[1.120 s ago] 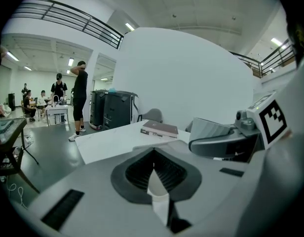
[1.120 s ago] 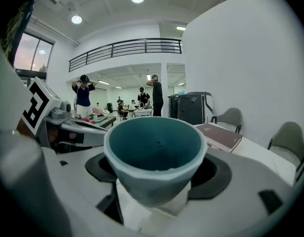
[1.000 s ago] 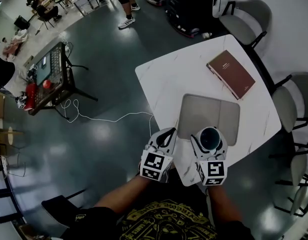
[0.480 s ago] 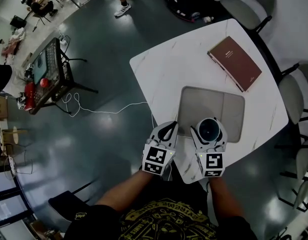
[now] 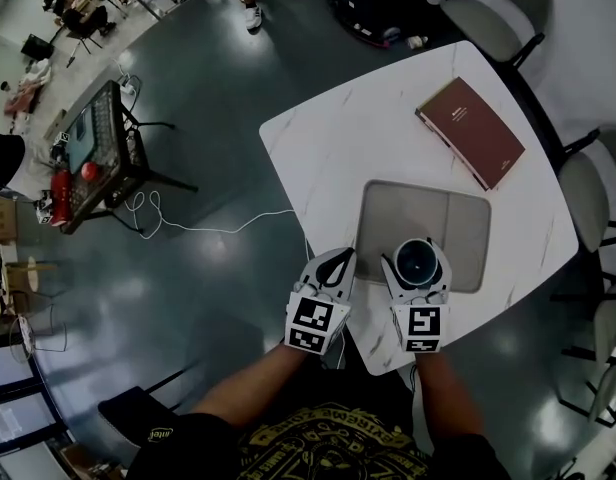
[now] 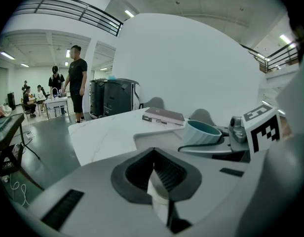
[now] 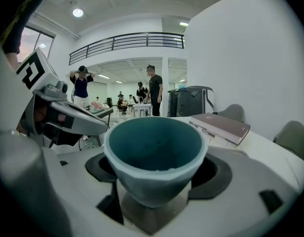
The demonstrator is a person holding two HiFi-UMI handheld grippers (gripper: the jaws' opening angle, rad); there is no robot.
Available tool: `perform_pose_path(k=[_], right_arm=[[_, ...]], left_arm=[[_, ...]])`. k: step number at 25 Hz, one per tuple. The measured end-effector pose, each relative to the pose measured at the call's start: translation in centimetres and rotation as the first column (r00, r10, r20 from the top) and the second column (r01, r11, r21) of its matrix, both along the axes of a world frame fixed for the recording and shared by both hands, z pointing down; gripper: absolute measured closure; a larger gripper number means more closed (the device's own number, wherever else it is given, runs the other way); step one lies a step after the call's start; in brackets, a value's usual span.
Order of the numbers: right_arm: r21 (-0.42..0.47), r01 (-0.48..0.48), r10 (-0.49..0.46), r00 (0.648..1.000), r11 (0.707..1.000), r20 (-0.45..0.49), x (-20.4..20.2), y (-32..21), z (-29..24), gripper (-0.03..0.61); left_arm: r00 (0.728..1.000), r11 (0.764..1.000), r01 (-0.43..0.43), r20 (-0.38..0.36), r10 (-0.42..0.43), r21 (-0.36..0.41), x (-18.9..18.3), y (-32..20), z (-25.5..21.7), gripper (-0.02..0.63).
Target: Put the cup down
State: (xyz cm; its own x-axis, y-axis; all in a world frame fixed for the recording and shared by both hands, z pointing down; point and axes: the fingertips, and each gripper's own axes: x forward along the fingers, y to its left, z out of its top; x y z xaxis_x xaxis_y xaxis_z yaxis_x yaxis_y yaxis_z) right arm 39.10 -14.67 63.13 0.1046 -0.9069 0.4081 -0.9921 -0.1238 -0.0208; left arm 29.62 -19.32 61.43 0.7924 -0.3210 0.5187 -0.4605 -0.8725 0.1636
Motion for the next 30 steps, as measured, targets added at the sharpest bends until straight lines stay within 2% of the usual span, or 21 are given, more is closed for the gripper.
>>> perform_pose_path(k=[17,24,30], right_arm=[[-0.007,0.018,-0.018,1.000,1.000,-0.015,-0.1,0.3,0.7,0.197],[-0.036,0.023,-0.023,1.000,0.999,0.001,-0.2,1.0,0.6,0.154],[-0.050,-0.002,0.003,1.000,0.999,0.002,-0.1,1.8,0.5,0.143]], left_arm=[[1.000,1.000,0.002,-0.017,-0.002,-0.002,0.2,0.1,-0.6,0.603],[0.999,1.000,0.017,-0.037,-0.016,0.008,-0.6,-0.1,-1.5,0.603],[0.998,0.999,0.027,-0.060,-0.025,0.022,-2.0,-0.6,-2.7,0.604]])
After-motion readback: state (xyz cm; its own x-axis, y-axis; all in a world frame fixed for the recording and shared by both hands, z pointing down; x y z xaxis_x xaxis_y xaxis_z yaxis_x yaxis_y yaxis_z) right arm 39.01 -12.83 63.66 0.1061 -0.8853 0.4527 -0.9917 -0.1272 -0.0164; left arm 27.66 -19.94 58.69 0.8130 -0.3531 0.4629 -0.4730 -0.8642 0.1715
